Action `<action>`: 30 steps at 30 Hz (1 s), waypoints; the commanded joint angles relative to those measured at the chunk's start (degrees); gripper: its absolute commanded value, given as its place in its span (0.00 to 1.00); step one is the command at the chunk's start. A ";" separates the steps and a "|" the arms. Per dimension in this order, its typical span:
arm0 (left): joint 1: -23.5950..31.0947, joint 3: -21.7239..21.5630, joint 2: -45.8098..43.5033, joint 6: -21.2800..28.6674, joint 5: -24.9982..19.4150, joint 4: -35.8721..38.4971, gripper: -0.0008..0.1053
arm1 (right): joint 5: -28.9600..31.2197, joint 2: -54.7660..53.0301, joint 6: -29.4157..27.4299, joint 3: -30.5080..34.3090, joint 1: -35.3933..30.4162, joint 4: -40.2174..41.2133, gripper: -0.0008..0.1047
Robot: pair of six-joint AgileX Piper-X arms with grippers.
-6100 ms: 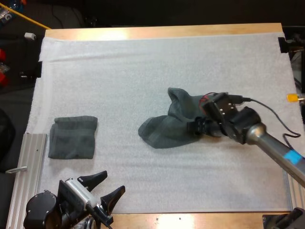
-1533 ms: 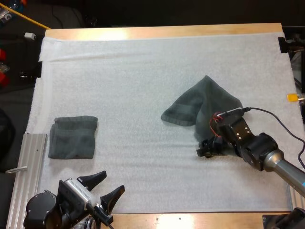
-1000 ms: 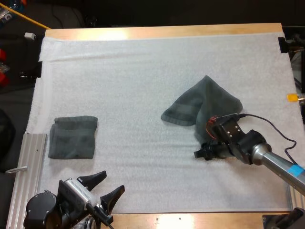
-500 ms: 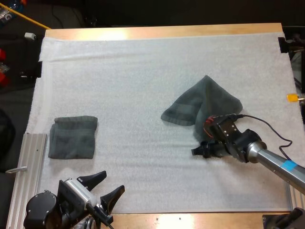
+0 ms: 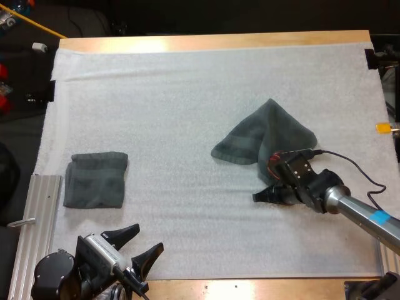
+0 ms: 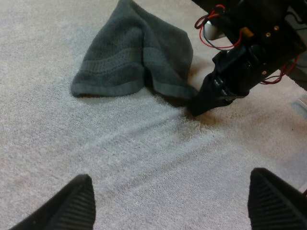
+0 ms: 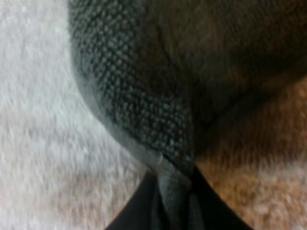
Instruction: Pick towel from pile, fold and stack
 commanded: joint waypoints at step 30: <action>-15.24 -1.54 23.67 3.69 -3.87 -6.69 0.62 | 1.02 -26.00 -19.37 -0.03 0.17 36.25 0.01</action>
